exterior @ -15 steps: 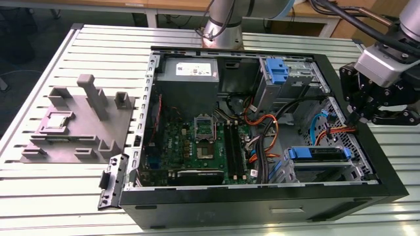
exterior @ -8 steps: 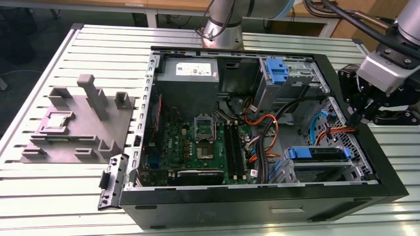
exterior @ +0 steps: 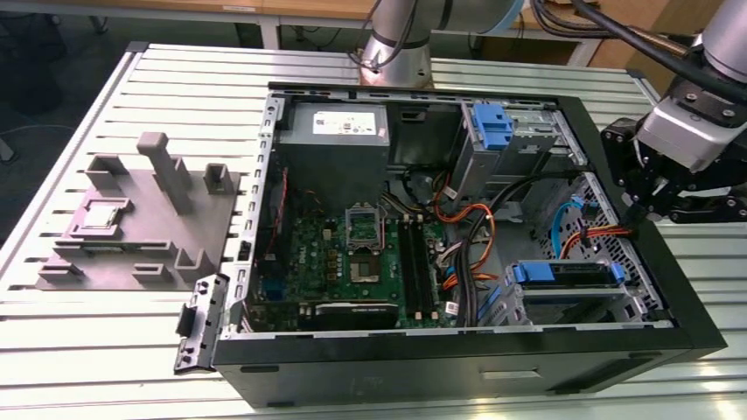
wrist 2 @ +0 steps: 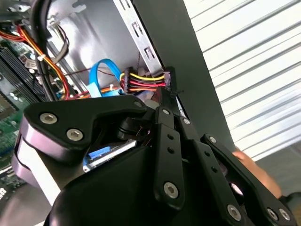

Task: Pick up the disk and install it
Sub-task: 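Insert the first disk wire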

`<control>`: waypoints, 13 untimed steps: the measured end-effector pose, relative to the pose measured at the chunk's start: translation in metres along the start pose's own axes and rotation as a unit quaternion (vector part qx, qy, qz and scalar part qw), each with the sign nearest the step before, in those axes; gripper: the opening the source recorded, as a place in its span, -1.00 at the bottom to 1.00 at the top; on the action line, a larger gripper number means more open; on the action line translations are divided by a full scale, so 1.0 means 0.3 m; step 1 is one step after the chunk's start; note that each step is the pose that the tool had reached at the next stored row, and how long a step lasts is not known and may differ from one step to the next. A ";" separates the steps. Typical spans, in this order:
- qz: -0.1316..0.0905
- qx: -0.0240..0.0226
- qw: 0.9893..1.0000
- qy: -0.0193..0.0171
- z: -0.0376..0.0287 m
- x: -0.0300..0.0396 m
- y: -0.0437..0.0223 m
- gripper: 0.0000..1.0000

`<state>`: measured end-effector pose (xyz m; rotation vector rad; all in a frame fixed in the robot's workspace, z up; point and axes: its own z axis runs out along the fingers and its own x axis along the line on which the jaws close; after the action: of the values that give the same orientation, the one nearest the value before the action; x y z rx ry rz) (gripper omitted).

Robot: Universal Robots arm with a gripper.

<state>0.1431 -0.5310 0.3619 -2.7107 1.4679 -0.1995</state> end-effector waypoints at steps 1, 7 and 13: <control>-0.001 -0.002 1.000 0.003 0.000 -0.001 -0.001 -0.80; -0.030 -0.001 1.000 0.003 0.000 -0.001 -0.001 -0.80; -0.074 0.006 0.997 0.000 0.001 -0.002 0.000 -0.80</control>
<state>0.1430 -0.5306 0.3615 -2.8111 1.2618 -0.2140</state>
